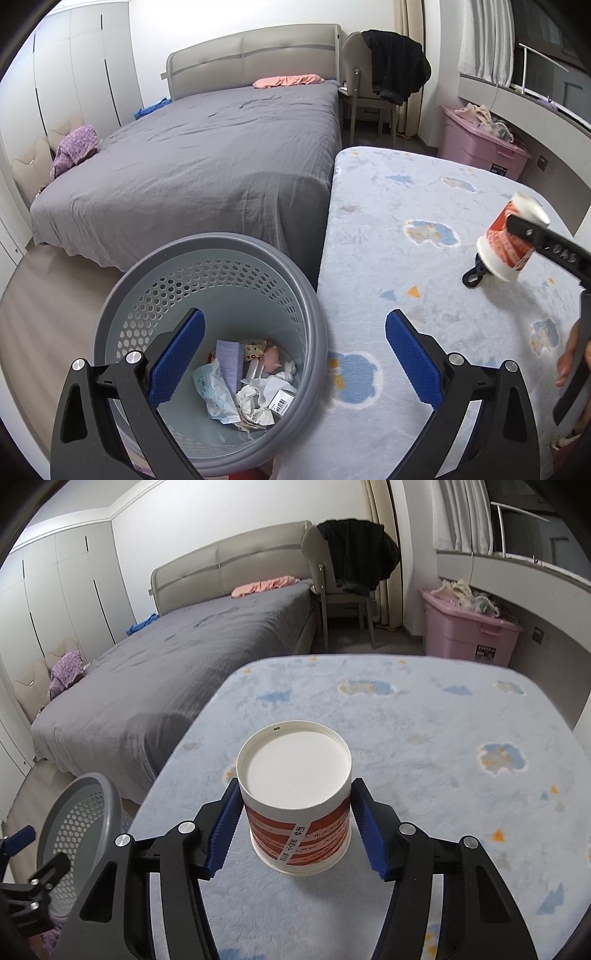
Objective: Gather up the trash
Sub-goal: 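Grasp the black hair tie with the left gripper while the right holds the cup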
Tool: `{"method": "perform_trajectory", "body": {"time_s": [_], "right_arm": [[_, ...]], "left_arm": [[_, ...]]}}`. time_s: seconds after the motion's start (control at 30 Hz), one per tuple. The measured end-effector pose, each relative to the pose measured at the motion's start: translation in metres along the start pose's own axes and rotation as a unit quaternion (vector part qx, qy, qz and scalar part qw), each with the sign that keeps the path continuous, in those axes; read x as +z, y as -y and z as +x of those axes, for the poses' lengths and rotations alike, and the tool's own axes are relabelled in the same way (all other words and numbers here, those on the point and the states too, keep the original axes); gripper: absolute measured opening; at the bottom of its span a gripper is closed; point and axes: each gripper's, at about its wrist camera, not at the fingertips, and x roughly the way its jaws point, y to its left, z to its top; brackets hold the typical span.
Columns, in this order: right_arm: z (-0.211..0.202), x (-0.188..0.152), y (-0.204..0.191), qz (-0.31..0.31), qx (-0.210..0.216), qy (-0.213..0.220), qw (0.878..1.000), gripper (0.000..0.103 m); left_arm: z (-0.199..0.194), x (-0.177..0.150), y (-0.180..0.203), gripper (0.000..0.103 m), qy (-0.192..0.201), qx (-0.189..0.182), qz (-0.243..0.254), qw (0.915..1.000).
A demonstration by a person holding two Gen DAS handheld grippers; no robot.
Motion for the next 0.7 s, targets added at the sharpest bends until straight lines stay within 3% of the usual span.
{"method": "perform_trajectory", "body": {"time_s": [0.37, 0.7], "right_arm": [[-0.061, -0.009, 0.03, -0.001, -0.017, 0.017, 1.0, 0.058], [-0.085, -0.026, 0.075, 0.021, -0.028, 0.018, 0.999, 0.058]], "left_arm": [[-0.017, -0.001, 0.022, 0.096, 0.02, -0.013, 0.015, 0.9996], [-0.015, 0.002, 0.074, 0.096, 0.013, -0.055, 0.038, 0.9977]]}}
